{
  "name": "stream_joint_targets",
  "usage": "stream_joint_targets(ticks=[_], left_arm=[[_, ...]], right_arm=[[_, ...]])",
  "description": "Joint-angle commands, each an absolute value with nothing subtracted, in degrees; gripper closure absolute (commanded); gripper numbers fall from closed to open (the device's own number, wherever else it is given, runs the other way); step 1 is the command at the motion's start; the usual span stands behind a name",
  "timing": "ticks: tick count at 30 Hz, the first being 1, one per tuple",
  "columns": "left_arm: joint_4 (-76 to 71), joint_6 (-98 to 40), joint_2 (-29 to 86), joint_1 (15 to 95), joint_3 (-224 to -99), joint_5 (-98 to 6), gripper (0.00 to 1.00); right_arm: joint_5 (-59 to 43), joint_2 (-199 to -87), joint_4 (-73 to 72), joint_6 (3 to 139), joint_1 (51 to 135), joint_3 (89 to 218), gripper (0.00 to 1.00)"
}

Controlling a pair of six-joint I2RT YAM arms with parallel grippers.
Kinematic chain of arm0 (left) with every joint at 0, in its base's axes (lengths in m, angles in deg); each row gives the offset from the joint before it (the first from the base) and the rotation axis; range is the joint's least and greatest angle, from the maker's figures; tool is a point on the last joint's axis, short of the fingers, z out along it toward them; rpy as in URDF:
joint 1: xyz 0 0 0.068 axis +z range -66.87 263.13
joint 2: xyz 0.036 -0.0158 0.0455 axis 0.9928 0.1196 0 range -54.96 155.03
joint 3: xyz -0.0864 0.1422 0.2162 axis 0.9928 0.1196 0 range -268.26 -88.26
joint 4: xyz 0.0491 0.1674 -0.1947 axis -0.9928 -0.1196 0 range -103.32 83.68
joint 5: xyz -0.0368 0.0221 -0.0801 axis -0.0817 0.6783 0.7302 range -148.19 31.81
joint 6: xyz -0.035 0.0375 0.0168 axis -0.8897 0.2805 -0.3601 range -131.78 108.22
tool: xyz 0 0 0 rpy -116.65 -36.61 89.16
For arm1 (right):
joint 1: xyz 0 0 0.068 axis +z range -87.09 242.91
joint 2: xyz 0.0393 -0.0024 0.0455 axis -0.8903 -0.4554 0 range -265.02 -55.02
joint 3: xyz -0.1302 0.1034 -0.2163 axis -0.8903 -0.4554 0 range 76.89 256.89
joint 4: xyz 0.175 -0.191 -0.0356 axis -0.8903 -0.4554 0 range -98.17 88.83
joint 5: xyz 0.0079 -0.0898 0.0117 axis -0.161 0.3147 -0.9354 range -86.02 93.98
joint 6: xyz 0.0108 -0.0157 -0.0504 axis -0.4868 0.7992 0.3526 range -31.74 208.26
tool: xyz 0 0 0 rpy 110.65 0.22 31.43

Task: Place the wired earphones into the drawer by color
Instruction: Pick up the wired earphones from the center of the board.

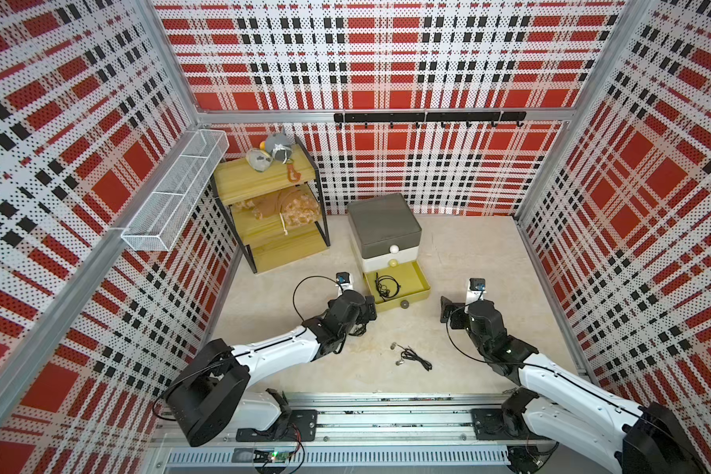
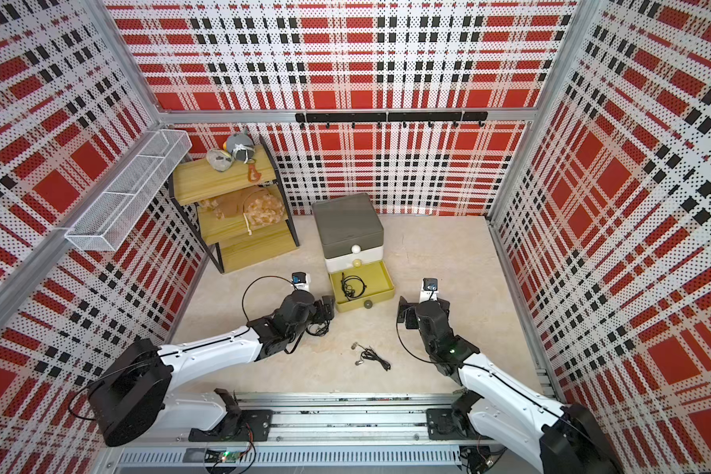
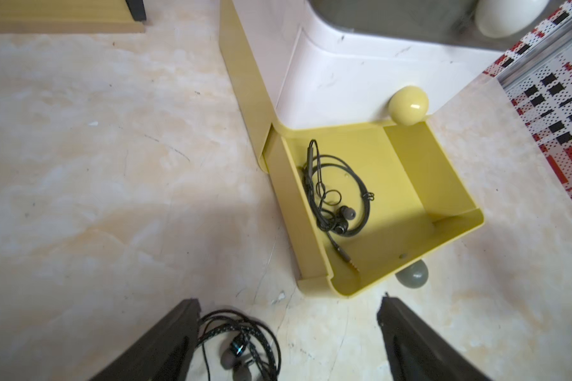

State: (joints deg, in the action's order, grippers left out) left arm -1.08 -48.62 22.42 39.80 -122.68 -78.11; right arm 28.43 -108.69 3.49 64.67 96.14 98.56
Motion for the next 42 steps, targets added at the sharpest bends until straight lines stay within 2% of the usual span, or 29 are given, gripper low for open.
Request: stream_joint_targets(ticks=[1, 20, 42], left_arm=[[-2.08, -50.57, 22.10, 39.06, -122.01, -77.12, 0.10], [-6.13, -54.06, 27.28, 34.18, -123.00, -80.54, 0.20], [-8.24, -54.65, 34.05, 34.13, -124.74, -78.14, 0.46]], right_arm=[[28.37, -109.04, 5.15, 64.98, 95.78, 98.07, 0.00], [27.45, -108.49, 5.46, 64.53, 95.76, 97.74, 0.00], [27.34, -106.60, 4.62, 64.57, 95.73, 97.53, 0.00]])
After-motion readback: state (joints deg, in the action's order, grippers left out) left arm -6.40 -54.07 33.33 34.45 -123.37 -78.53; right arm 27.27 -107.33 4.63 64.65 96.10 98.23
